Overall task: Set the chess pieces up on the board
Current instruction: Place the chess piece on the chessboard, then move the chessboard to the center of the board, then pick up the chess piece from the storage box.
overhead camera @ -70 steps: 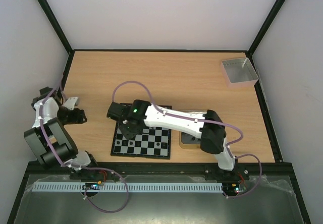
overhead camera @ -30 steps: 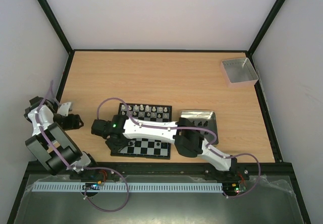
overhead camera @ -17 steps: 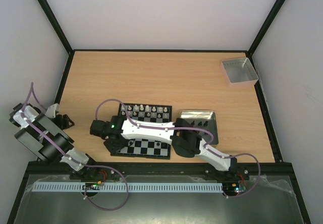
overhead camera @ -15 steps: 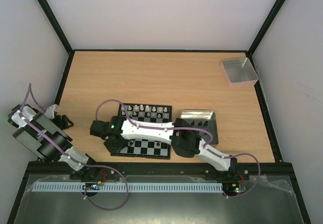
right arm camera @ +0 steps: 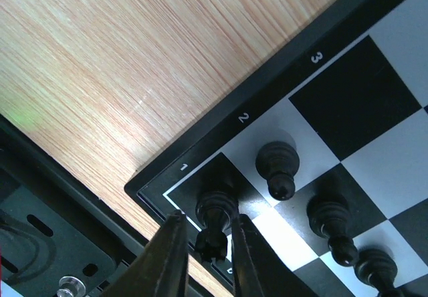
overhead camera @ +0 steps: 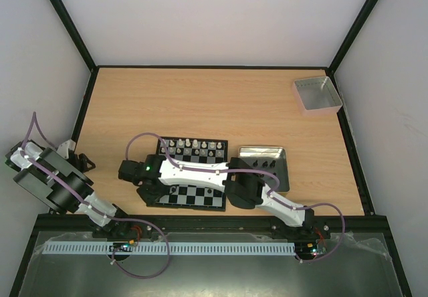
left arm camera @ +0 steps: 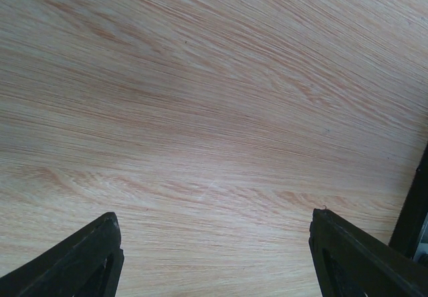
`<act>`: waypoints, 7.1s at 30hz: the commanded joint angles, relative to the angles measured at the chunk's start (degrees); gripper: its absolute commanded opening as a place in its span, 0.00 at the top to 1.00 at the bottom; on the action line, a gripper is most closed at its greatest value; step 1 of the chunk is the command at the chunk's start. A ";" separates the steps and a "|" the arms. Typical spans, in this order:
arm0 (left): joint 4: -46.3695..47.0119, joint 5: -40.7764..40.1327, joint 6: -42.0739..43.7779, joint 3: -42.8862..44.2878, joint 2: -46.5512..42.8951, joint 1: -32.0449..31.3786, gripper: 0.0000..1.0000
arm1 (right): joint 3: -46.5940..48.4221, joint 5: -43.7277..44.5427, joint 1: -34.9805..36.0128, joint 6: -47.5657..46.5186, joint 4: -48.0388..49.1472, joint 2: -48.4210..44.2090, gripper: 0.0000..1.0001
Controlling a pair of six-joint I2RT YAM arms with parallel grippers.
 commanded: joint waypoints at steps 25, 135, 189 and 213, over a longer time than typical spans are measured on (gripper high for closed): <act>-3.88 -6.33 4.71 -5.32 -9.48 -15.67 0.51 | -13.33 16.27 -9.20 5.75 -5.89 -21.96 0.77; -4.77 -4.15 -9.20 -3.95 13.86 -65.90 0.98 | -63.74 15.35 -30.95 10.40 9.48 -57.33 0.84; 3.84 -10.95 -15.81 -4.58 -7.07 -51.42 0.45 | -69.16 5.42 -46.61 1.68 14.39 -50.33 0.72; 3.68 -10.97 -15.99 -4.63 -7.43 -49.92 0.45 | -71.41 4.10 -47.28 1.49 17.55 -48.00 0.86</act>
